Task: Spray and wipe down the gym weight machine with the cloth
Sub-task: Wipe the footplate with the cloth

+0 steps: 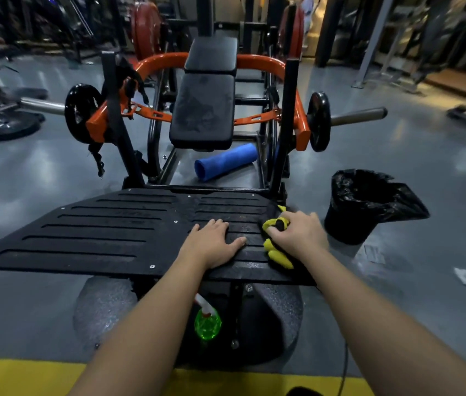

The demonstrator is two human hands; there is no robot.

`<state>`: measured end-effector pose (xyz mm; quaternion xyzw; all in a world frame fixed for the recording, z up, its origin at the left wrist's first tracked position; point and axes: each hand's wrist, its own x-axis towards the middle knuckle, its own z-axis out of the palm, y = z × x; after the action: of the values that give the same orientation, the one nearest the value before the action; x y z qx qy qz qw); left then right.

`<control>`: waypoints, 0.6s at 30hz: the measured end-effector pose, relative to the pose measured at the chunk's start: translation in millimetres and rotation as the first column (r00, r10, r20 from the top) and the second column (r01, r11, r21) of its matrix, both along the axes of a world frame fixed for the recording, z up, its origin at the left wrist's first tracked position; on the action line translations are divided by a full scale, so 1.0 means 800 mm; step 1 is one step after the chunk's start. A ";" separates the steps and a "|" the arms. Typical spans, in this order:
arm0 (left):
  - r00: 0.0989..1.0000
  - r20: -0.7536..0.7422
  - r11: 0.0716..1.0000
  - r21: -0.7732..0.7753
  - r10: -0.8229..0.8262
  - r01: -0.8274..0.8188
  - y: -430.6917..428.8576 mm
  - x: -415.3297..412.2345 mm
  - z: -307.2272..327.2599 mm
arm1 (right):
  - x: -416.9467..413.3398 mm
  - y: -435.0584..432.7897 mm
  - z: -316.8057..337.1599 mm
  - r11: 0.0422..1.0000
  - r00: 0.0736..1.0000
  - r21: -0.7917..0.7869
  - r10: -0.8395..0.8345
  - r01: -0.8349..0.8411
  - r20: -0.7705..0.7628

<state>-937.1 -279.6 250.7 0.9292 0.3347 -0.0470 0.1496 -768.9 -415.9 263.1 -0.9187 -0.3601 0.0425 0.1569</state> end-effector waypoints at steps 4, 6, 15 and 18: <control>1.000 -0.004 1.000 0.017 -0.025 0.025 -0.001 -0.001 0.003 | -0.045 -0.034 0.023 0.998 0.998 -0.031 -0.057 0.056 -0.006; 1.000 -0.004 0.999 0.021 -0.027 0.027 -0.002 -0.005 0.003 | -0.070 -0.039 0.031 0.996 0.996 -0.033 -0.086 0.086 -0.004; 0.999 0.008 0.999 -0.021 -0.036 0.036 0.011 -0.004 0.003 | -0.136 -0.016 0.029 0.981 0.979 -0.129 -0.122 0.144 0.165; 1.000 0.000 0.997 -0.071 -0.017 0.017 0.024 -0.007 0.009 | -0.124 0.012 0.023 0.977 0.973 -0.128 -0.144 0.169 0.183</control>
<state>-942.6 -260.1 258.2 0.9261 0.3249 -0.0607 0.1822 -868.4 -405.9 281.5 -0.9533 -0.2947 -0.0240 0.0619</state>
